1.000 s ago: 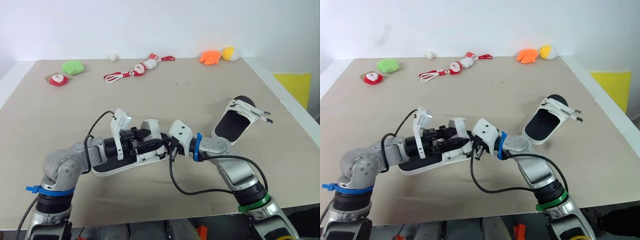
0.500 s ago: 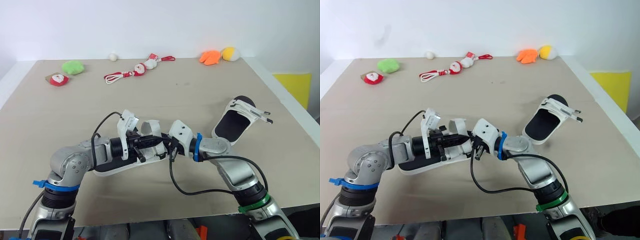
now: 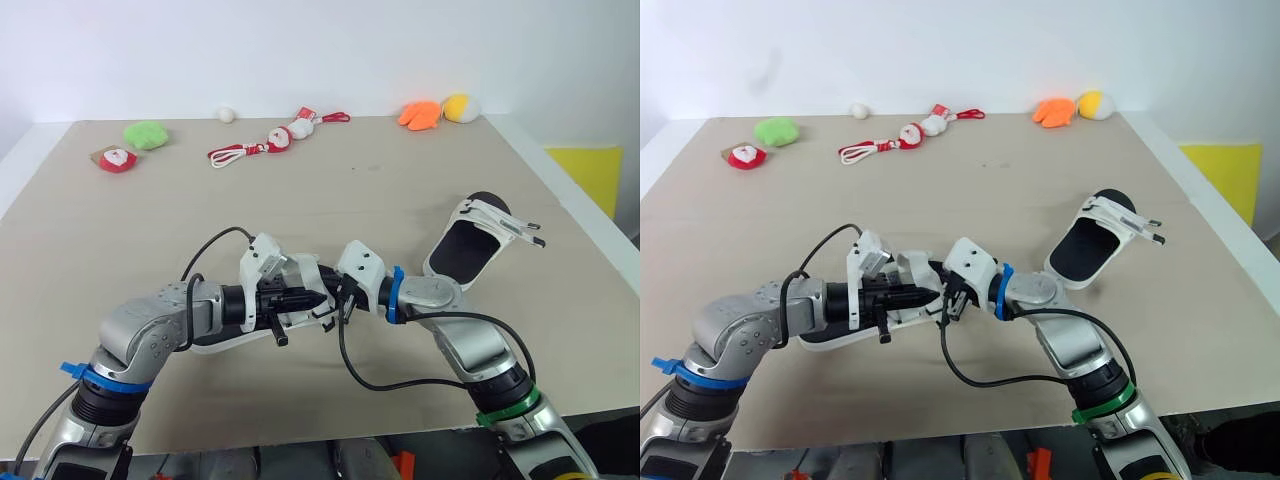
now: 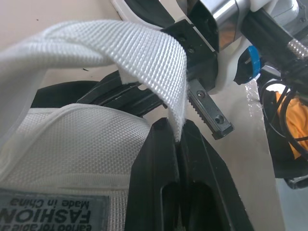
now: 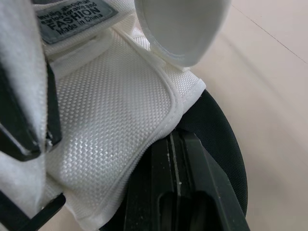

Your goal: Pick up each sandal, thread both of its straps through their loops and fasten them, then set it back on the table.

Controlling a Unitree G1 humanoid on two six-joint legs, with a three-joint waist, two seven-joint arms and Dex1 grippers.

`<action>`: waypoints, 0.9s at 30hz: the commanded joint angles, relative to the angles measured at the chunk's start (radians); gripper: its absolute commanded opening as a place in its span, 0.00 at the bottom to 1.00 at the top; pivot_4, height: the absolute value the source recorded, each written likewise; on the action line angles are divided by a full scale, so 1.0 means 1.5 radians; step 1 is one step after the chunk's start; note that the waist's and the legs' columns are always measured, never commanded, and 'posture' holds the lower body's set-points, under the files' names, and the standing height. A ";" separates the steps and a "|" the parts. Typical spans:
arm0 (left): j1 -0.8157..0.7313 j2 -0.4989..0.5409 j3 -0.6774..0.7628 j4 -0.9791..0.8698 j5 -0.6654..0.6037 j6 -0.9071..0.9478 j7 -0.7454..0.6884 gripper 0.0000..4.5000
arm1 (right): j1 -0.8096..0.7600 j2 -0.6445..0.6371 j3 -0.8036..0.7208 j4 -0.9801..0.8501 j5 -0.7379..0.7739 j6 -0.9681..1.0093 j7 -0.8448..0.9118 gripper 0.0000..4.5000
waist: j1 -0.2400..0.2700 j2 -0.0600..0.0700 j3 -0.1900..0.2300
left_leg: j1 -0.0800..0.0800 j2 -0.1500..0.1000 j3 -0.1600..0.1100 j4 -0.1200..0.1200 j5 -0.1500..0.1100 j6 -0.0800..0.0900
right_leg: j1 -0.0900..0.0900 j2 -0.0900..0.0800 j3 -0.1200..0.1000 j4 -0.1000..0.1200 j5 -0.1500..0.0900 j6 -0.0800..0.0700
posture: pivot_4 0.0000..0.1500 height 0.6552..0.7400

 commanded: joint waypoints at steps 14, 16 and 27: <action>0.030 0.028 0.119 -0.089 -0.113 0.041 -0.018 0.78 | 0.006 0.000 0.011 0.008 -0.010 0.005 -0.006 0.00 | -0.001 0.000 0.000 | 0.000 0.000 0.000 0.000 0.000 0.000 | 0.000 0.000 0.000 0.000 0.000 0.000 | 1.00 1.00; 0.047 0.036 0.186 -0.104 -0.178 0.057 0.002 0.94 | 0.007 -0.002 0.010 0.006 -0.009 0.006 -0.006 0.00 | 0.000 0.000 0.000 | 0.000 0.000 0.000 0.000 0.000 0.000 | 0.000 0.000 0.000 0.000 0.000 0.000 | 1.00 1.00; 0.261 0.121 0.233 -0.207 -0.387 0.114 0.008 0.98 | 0.011 -0.005 0.015 0.001 -0.001 0.015 0.003 0.00 | -0.001 0.000 0.000 | 0.000 0.000 0.000 0.000 0.000 -0.001 | 0.000 -0.001 0.000 0.000 -0.001 -0.002 | 1.00 1.00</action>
